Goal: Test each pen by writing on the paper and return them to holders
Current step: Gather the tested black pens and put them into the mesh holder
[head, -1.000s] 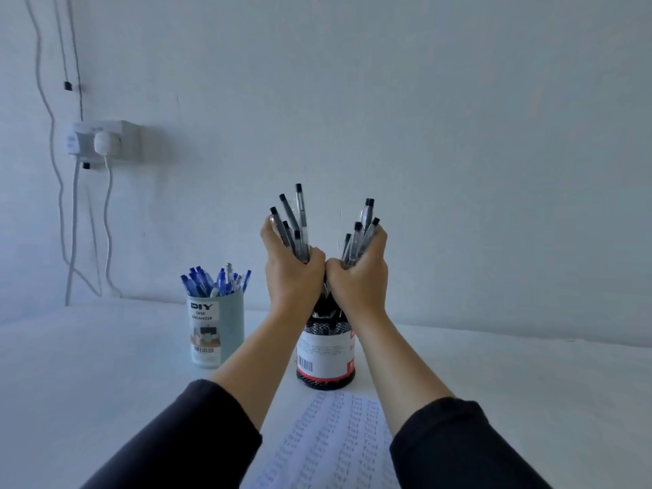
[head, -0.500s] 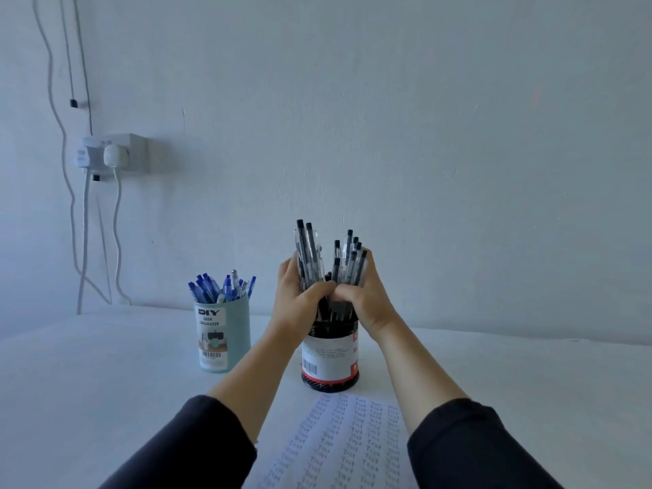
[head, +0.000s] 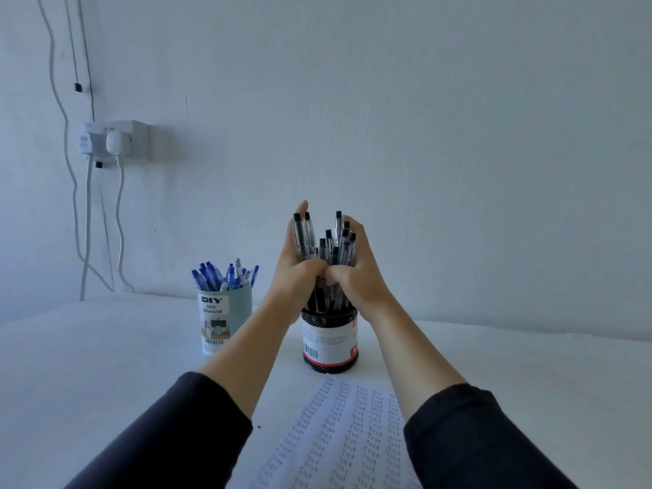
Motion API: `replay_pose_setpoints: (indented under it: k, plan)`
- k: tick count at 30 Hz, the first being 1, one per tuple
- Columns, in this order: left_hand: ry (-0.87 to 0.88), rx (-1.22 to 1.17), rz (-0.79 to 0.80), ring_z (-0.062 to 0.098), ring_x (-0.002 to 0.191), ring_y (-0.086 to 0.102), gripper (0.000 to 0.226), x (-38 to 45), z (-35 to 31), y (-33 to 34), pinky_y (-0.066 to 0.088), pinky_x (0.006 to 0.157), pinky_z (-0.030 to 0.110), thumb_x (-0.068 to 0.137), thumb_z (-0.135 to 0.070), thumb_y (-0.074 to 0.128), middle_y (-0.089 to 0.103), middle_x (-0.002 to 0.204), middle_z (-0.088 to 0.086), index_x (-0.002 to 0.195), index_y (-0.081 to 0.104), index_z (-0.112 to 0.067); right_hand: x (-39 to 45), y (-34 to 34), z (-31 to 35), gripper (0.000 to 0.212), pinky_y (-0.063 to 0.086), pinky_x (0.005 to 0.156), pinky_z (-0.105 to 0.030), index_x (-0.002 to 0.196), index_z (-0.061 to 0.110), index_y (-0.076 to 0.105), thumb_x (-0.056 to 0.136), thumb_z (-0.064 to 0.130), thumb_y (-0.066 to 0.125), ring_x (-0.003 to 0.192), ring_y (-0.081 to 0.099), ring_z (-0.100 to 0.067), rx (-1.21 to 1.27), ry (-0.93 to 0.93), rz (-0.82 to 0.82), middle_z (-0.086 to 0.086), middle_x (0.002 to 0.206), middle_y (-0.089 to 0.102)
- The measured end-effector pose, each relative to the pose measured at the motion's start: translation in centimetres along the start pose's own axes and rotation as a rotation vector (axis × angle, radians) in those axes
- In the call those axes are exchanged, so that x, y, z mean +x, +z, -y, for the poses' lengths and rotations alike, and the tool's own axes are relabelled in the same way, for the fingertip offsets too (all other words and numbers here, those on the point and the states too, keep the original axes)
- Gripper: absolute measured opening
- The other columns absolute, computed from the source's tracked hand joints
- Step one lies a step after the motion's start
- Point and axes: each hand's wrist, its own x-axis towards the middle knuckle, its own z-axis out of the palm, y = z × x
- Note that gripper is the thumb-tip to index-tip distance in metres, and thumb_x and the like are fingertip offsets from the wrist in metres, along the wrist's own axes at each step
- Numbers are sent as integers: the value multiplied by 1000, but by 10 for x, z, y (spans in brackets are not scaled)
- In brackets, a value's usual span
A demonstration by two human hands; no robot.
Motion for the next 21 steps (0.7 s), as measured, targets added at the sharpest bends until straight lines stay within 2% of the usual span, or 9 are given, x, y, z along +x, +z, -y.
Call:
replay_pose_setpoints:
  k: [2, 4, 8, 10, 12, 15, 18, 20, 21]
  plan:
    - [-12, -37, -8, 4, 67, 64, 75, -3, -1, 2, 51, 57, 20, 84, 16, 39, 58, 86, 1, 142, 35, -33, -1, -3, -1, 76, 54, 77, -32, 132, 28, 35, 62, 9, 57, 87, 61, -16, 51, 11, -3, -5, 101, 59]
    - [-56, -43, -41, -4, 73, 62, 61, -5, -3, 2, 48, 63, 15, 92, 0, 50, 57, 98, 1, 142, 32, -31, 0, -8, -5, 78, 44, 100, -41, 140, 30, 29, 71, 25, 65, 118, 51, -20, -11, 50, -12, -5, 133, 49]
    - [-176, 17, -99, 14, 122, 42, 64, -1, -3, 2, 33, 97, 40, 91, -43, 53, 38, 143, 0, 146, 21, -36, -1, -10, -6, 79, 28, 110, -42, 147, 35, 21, 83, 53, 63, 140, 27, -22, -120, 220, -37, 0, 154, 24]
    - [-215, -2, -92, 22, 141, 27, 66, -2, -6, 6, 24, 110, 48, 92, -58, 39, 21, 157, 0, 149, 14, -35, 0, -8, -1, 70, 28, 105, -37, 148, 32, 23, 88, 55, 52, 139, 29, -19, -104, 254, -41, 3, 153, 28]
    - [-246, -65, -102, 26, 139, 32, 64, 1, -9, 10, 30, 110, 49, 92, -64, 26, 28, 154, 4, 149, 21, -35, 3, -3, 5, 58, 30, 98, -30, 144, 25, 32, 94, 53, 41, 127, 39, -12, -76, 240, -70, 7, 140, 40]
    - [-248, -162, -142, 23, 106, 60, 43, 2, -13, 14, 53, 77, 38, 101, -44, 28, 58, 123, 7, 138, 44, -28, 4, 10, 10, 29, 43, 84, -30, 115, 22, 55, 99, 39, 38, 96, 53, -11, -97, 162, -163, 9, 101, 56]
    - [-137, -83, -185, 25, 78, 57, 40, 3, -8, 13, 49, 64, 33, 97, -10, 31, 61, 91, 9, 127, 53, -24, 4, 12, 8, 17, 46, 69, -35, 90, 14, 61, 93, 14, 44, 72, 54, -16, -5, 129, -355, 2, 76, 57]
    - [-131, -50, -203, 26, 82, 51, 43, 3, -3, 13, 46, 70, 37, 94, -7, 30, 55, 91, 12, 127, 54, -22, 3, 7, 10, 20, 43, 66, -25, 102, 15, 61, 92, 9, 45, 68, 51, -8, 61, 141, -409, 4, 79, 55]
    - [-166, -33, -240, 26, 93, 53, 42, 2, -1, 13, 45, 79, 38, 95, -11, 30, 55, 102, 10, 129, 52, -22, 2, 5, 10, 26, 42, 72, -23, 115, 18, 58, 93, 13, 46, 77, 53, -4, 56, 159, -379, 4, 92, 58]
